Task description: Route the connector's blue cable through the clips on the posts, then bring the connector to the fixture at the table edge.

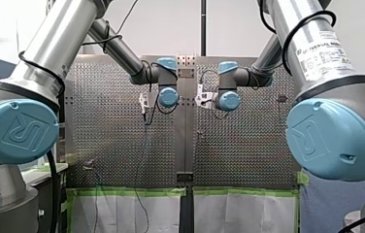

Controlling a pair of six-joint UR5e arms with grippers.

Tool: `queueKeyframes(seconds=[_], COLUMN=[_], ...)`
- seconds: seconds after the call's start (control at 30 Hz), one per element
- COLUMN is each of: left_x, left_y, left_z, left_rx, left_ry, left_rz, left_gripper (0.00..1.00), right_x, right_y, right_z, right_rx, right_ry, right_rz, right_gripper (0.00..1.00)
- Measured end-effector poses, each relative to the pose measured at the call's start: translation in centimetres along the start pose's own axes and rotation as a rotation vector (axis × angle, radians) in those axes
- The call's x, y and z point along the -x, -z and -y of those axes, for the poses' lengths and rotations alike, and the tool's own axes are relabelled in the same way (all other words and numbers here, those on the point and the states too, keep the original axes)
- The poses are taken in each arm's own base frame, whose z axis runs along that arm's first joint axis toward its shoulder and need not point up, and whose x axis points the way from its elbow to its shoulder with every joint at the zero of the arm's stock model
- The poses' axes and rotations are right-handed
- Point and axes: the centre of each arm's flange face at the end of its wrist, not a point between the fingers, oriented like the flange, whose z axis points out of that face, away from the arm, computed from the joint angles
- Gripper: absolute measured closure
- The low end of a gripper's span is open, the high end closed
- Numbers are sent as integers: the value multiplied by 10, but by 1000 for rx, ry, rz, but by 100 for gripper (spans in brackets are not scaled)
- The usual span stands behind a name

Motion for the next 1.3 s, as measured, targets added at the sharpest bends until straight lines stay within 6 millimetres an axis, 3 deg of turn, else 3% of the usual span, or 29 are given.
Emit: queueKeyframes(seconds=[0.47, 0.8, 1.3], left_x=[-1, -6, -48], left_y=[-1, 12, 39], left_z=[-5, 2, 9], left_rx=[24, 11, -41], left_ry=[-6, -21, -52], left_rz=[-7, -23, -70], left_gripper=[100, 100, 100], right_x=[0, 5, 42], right_y=[0, 5, 34], right_z=[0, -2, -13], right_rx=[1, 11, 58], right_ry=[-1, 2, -1], right_rz=[0, 44, 124], right_gripper=[100, 100, 100])
